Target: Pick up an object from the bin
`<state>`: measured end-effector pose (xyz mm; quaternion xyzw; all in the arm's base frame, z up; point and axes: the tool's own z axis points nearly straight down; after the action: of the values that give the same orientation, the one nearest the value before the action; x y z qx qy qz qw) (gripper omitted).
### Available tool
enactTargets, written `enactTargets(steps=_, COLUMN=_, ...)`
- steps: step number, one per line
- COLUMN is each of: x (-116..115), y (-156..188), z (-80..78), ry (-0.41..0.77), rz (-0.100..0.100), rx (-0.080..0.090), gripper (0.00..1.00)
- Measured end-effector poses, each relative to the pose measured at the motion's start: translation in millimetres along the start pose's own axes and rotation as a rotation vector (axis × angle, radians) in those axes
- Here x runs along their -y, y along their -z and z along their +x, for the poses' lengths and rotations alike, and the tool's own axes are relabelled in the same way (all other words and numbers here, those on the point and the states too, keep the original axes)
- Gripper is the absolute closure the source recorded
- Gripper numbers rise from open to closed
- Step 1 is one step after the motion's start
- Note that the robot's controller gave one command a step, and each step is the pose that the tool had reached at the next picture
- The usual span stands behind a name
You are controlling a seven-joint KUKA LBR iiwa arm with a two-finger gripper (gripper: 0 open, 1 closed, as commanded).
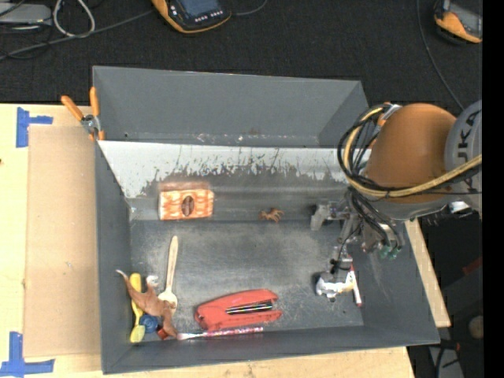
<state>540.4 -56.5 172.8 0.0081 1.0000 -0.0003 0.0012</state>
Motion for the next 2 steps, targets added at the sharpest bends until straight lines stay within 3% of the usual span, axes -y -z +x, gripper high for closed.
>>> enactTargets(steps=1, x=1.0, y=-40.5, z=19.8, ry=0.015, rz=0.000, rx=0.003, gripper=0.00)
enactTargets(steps=2, x=-43.9, y=-71.7, z=48.8, ry=0.118, rz=0.000, rx=0.007, gripper=0.00)
